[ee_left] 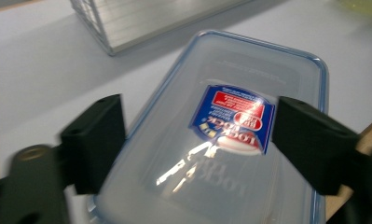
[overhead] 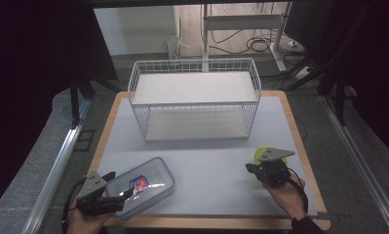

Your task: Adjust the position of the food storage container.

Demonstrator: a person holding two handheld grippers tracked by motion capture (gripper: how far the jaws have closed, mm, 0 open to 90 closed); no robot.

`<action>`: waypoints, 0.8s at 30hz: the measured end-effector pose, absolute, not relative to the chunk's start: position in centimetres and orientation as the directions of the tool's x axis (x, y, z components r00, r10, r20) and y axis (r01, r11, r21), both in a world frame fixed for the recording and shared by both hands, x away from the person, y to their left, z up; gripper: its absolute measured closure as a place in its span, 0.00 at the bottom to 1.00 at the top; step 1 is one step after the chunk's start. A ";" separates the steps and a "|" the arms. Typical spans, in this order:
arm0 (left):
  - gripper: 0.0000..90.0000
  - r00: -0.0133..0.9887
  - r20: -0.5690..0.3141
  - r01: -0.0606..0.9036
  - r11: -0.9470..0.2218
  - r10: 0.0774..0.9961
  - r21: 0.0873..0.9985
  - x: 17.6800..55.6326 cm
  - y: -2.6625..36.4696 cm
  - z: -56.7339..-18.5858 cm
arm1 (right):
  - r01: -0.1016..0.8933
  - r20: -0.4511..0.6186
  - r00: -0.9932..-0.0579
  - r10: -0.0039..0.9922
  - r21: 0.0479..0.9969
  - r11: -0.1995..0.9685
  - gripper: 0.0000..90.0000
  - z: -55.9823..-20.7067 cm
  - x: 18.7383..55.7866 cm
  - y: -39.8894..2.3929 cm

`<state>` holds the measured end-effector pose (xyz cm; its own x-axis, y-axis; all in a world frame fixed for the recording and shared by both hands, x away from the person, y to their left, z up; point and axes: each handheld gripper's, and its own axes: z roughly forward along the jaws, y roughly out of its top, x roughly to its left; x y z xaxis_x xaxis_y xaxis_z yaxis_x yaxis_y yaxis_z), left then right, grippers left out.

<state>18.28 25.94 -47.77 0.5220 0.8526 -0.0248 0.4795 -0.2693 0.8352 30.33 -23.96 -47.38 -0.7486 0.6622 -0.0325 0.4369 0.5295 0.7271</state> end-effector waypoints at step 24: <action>1.00 0.381 -0.080 0.697 -0.229 0.921 0.680 16.3 30.5 -51.8 | 0.411 0.025 -0.806 0.592 0.743 0.528 0.98 -48.0 29.0 -20.8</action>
<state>16.31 30.50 -51.77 0.3807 0.9212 -0.0801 0.6968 -0.2288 0.6798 28.98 -20.81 -47.95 -0.8057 0.5918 0.0247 0.4109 0.5284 0.7429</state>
